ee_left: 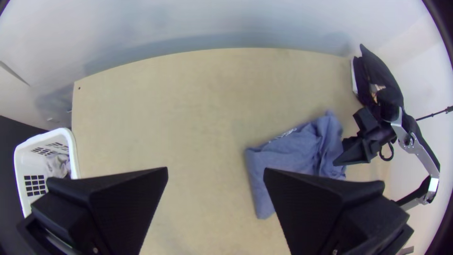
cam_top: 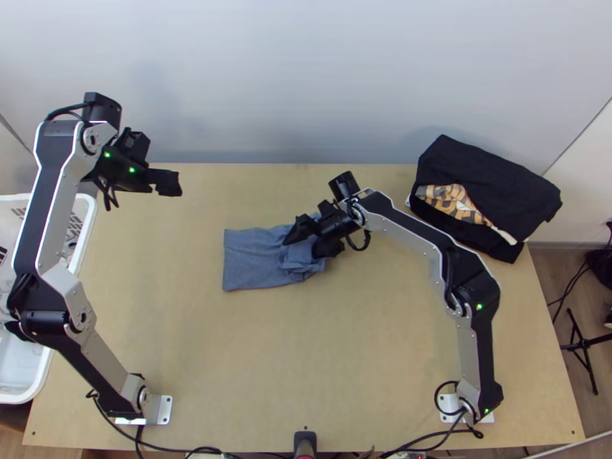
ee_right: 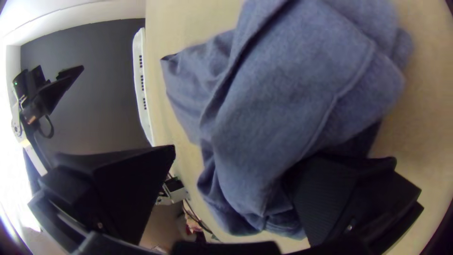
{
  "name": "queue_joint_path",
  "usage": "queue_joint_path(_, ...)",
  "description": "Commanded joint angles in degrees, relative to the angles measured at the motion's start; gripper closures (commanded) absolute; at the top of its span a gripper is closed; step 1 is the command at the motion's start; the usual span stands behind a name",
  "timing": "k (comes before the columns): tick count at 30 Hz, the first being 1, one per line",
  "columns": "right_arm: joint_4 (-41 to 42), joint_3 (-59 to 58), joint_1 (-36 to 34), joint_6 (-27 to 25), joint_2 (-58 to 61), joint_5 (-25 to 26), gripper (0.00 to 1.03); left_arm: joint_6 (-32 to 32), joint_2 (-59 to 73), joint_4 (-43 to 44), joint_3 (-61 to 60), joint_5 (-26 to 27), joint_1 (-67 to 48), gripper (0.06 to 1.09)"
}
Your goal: Fold the t-shirt
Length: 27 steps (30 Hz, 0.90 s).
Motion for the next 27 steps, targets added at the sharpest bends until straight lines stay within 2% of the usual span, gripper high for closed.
queue_joint_path(1,-6.1,-4.4,-2.4,-6.4,-4.6,12.7,0.04,0.8,-0.3,-0.4,0.0,0.0,1.1,0.1)
queue_joint_path(5,-7.7,-9.8,-5.3,-9.3,-9.0,17.6,0.04,0.8,0.3,-0.4,-0.1,0.0,1.0,0.1)
queue_joint_path(13,-6.7,-16.1,-7.8,-10.5,-12.9,18.6,0.04,0.8,1.2,-0.3,0.3,0.0,-0.4,0.1)
queue_joint_path(24,-2.7,-14.0,-5.5,-8.6,-11.4,18.6,0.04,1.7,-0.3,-1.4,1.0,-0.6,0.6,0.1)
queue_joint_path(27,-2.6,-12.1,-5.6,-8.0,-14.2,22.5,0.04,2.4,-0.7,-2.1,1.0,-0.9,2.1,0.1)
